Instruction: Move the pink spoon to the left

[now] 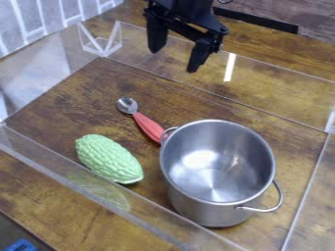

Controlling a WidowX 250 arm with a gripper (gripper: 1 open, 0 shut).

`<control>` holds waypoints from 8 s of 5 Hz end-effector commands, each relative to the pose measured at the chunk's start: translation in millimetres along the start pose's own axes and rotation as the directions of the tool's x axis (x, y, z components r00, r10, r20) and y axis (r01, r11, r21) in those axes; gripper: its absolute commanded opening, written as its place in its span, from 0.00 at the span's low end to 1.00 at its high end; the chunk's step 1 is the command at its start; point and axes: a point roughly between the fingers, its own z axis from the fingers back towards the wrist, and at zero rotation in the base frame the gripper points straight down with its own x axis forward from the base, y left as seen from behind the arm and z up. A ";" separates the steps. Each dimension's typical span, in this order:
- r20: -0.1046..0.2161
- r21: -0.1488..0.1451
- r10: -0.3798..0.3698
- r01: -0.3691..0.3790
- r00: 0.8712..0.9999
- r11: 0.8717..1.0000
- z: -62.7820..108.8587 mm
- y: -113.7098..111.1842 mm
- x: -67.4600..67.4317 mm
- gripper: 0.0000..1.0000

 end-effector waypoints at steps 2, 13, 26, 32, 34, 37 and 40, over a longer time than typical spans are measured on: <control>0.065 -0.025 0.054 -0.053 0.996 0.998 21.5 -0.9 -2.0 1.00; -0.168 0.158 0.913 -0.904 0.372 0.398 -50.1 -16.1 -46.6 1.00; -0.263 0.164 0.921 -0.927 0.288 0.337 -100.9 -4.5 -51.0 0.00; -0.305 0.151 0.895 -0.911 0.325 0.383 -57.9 15.7 -35.6 0.00; -0.327 0.086 0.874 -0.910 0.360 0.407 -15.1 23.1 -22.8 0.00; -0.271 0.039 0.890 -0.920 0.367 0.391 17.7 24.3 -32.8 0.00; -0.203 0.068 0.919 -0.932 0.338 0.357 11.4 58.6 -72.5 0.00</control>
